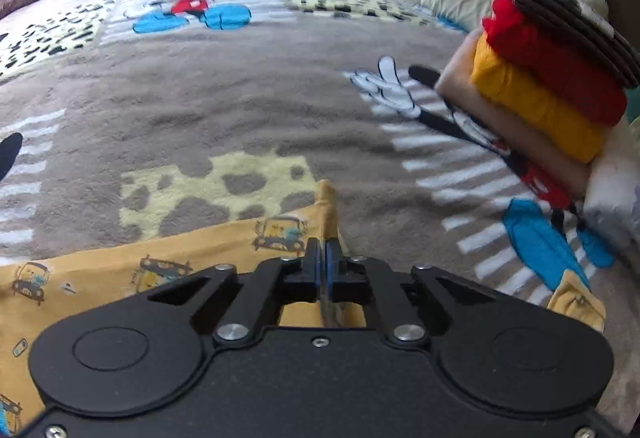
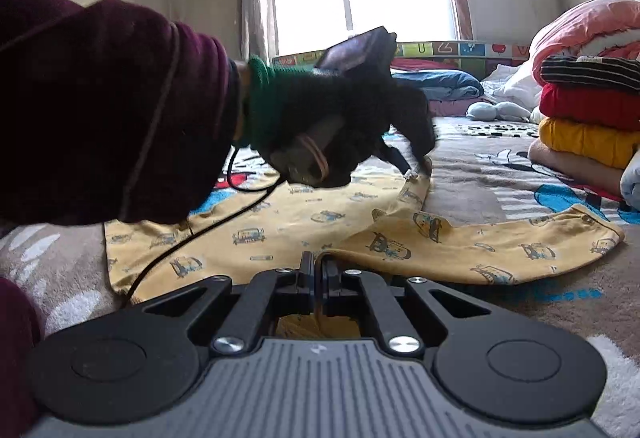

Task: Fold clothes
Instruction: 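Lift the shirt edge with the left tool while the right tool holds it, then fold the lifted edge over the shirt and open both tools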

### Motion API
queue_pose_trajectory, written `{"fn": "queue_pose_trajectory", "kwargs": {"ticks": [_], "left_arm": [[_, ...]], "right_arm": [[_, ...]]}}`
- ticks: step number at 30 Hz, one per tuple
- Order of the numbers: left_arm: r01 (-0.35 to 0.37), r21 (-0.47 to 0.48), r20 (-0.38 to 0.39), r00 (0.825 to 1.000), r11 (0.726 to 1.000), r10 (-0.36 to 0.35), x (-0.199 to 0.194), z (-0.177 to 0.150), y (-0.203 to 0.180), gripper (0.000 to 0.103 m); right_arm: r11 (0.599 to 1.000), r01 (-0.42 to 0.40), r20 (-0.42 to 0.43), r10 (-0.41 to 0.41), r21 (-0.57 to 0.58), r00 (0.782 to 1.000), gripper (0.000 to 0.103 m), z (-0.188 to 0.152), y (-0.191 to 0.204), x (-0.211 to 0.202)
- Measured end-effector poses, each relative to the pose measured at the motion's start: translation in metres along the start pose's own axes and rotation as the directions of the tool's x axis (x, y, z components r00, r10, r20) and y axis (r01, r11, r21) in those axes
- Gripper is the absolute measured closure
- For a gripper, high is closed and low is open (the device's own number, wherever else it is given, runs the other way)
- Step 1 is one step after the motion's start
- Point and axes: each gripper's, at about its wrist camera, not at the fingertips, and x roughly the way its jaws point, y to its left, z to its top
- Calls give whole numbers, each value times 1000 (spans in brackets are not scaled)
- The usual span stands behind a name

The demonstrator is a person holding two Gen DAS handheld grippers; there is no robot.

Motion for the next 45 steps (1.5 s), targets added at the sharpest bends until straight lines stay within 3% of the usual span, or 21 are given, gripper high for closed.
{"fn": "queue_pose_trajectory", "kwargs": {"ticks": [3, 8, 15, 25, 32, 34, 35, 36, 37, 38, 39, 42, 45], "left_arm": [[13, -27, 46, 999, 1000, -12, -16, 1, 11, 102], [3, -11, 46, 999, 1000, -2, -20, 0, 20, 102], [18, -60, 72, 997, 998, -14, -19, -11, 39, 102], [24, -102, 73, 997, 994, -16, -7, -26, 56, 102], [9, -77, 64, 998, 997, -4, -2, -31, 55, 101], [3, -79, 54, 999, 997, 1, -7, -31, 53, 98], [-4, -83, 61, 998, 997, 10, -14, -31, 52, 88], [-15, -72, 84, 996, 997, 21, -24, -33, 48, 73], [-31, -51, 109, 993, 998, 36, -37, -36, 44, 66], [-47, -30, 134, 990, 998, 51, -50, -41, 39, 60], [-60, -7, 151, 987, 998, 61, -64, -46, 34, 60], [-83, 33, 187, 979, 996, 75, -108, -72, 23, 59], [-68, 8, 224, 972, 998, 64, -150, -105, 18, 59]], "right_arm": [[1000, -24, 17, 24, -7, 1000, 97, 2, 3, -1], [998, -43, 0, 43, -39, 999, 97, 2, 12, 7], [993, -56, -40, 53, -99, 998, 97, -2, 21, 14], [990, -85, -120, 71, -116, 990, 97, -9, 27, 30], [991, -92, -132, 79, -100, 988, 97, -13, 26, 33], [990, -95, -146, 80, -102, 986, 96, -14, 26, 36], [989, -95, -140, 79, -112, 987, 95, -14, 28, 33], [988, -94, -133, 78, -122, 988, 89, -13, 30, 31], [987, -93, -127, 76, -133, 989, 81, -13, 32, 29], [984, -93, -116, 76, -150, 990, 58, -13, 35, 24], [981, -92, -106, 75, -168, 992, 43, -13, 39, 18], [972, -100, -90, 83, -211, 992, 42, -13, 49, 3], [980, -107, -100, 91, -165, 991, 42, -11, 43, -16]]}}
